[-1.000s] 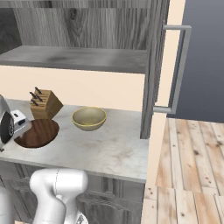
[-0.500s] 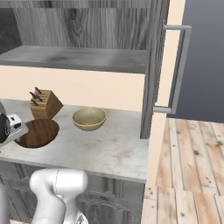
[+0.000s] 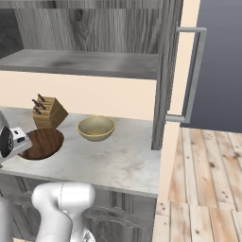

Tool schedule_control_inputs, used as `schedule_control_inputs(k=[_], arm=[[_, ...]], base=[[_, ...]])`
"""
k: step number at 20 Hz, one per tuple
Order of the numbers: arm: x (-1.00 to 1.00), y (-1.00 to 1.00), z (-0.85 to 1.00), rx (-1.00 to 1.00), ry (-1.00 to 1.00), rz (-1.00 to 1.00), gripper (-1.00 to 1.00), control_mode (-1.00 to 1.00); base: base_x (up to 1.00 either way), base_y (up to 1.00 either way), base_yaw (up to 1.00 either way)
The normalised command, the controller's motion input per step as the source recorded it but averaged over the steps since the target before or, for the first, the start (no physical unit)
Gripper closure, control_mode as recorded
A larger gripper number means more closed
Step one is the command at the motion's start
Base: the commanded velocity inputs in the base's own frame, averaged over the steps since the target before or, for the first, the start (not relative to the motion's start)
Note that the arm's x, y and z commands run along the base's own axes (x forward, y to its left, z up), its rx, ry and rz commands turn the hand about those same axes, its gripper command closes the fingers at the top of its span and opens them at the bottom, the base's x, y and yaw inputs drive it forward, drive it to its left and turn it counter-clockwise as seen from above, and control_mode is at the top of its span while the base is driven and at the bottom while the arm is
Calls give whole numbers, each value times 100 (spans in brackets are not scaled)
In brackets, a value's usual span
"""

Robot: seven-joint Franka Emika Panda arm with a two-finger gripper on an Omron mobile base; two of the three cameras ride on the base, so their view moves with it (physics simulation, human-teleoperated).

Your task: Open the cabinet. Pick the bowls from the counter and place them in the cabinet. Then close the cabinet.

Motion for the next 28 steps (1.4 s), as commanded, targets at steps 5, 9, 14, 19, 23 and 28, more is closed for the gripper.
schedule_control_inputs(k=[5,9,14,19,23,28], arm=[[25,5,-10,0,1,-1,-100,-100],[38,7,-8,0,0,0,-100,-100],[35,12,-14,0,0,0,-100,-100],[8,16,-38,-1,0,0,-100,-100],[0,17,-36,-3,-1,0,-100,-100],[3,6,-10,0,-4,0,-100,-100]], base=[[0,0,0],[0,0,0],[0,0,0],[0,0,0],[0,0,0],[0,0,0]])
